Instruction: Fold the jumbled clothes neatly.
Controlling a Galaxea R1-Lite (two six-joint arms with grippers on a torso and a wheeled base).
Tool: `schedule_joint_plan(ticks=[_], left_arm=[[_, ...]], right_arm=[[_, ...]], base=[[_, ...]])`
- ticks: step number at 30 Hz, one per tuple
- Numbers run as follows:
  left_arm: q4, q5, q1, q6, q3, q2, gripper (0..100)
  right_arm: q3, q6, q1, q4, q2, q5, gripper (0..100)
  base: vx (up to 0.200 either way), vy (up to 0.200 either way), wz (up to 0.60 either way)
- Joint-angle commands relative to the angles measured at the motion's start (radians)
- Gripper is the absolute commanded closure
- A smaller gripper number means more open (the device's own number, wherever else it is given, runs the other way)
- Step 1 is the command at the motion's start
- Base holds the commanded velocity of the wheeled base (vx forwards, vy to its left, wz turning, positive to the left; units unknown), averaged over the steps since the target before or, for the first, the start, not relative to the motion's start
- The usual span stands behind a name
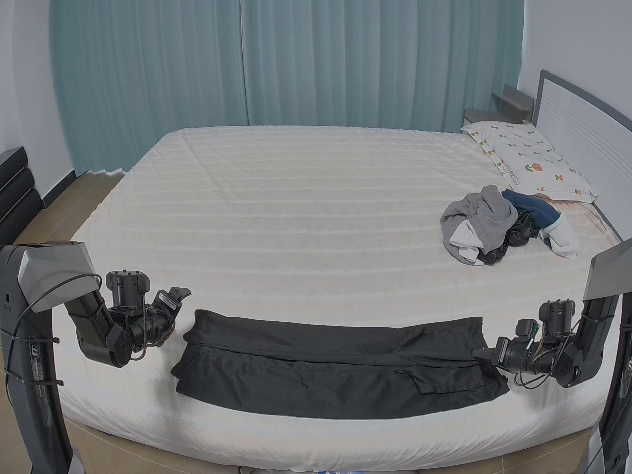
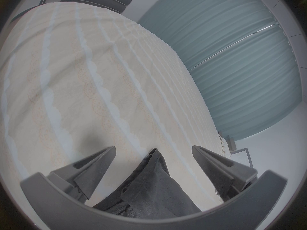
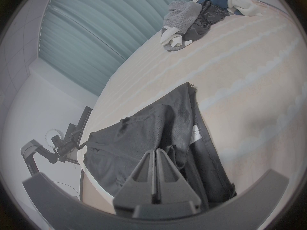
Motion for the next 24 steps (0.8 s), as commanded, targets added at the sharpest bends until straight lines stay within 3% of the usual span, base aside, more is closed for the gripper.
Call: schedule_joint_plan(ticks=[1,4,5,15,17,20,24], left_arm=[[0.0,0.0,0.0,0.0,0.0,-0.001,0],[0.0,0.0,0.002,-0.006,0.0,-0.005,0],[0.0,0.0,0.002,-0.006,0.001,-0.008,0],[0.021,-0.021,-0.006,0.001,0.115,-0.168,0],[0.075,-0.034,-0.024,0.035,0.151,-0.202,0],[0.138,-0.034,-0.043,0.106,0.168,-0.212,0],[0.171,-0.029,-0.076,0.124,0.181,-0.211,0]], right_arm=[[0.016,-0.009,-0.001,0.0,-0.002,-0.001,100],[0.016,-0.009,-0.001,0.0,-0.002,-0.004,100],[0.016,-0.011,-0.001,-0.002,-0.003,-0.007,0],[-0.067,0.064,0.033,0.074,-0.143,-0.099,0],[-0.105,0.116,0.048,0.137,-0.178,-0.2,0],[-0.09,0.19,0.084,0.16,-0.23,-0.241,0],[-0.05,0.31,0.144,0.189,-0.275,-0.263,0]], base=[[0.0,0.0,0.0],[0.0,0.0,0.0],[0.0,0.0,0.0],[0.0,0.0,0.0],[0.0,0.0,0.0],[0.0,0.0,0.0],[0.0,0.0,0.0]])
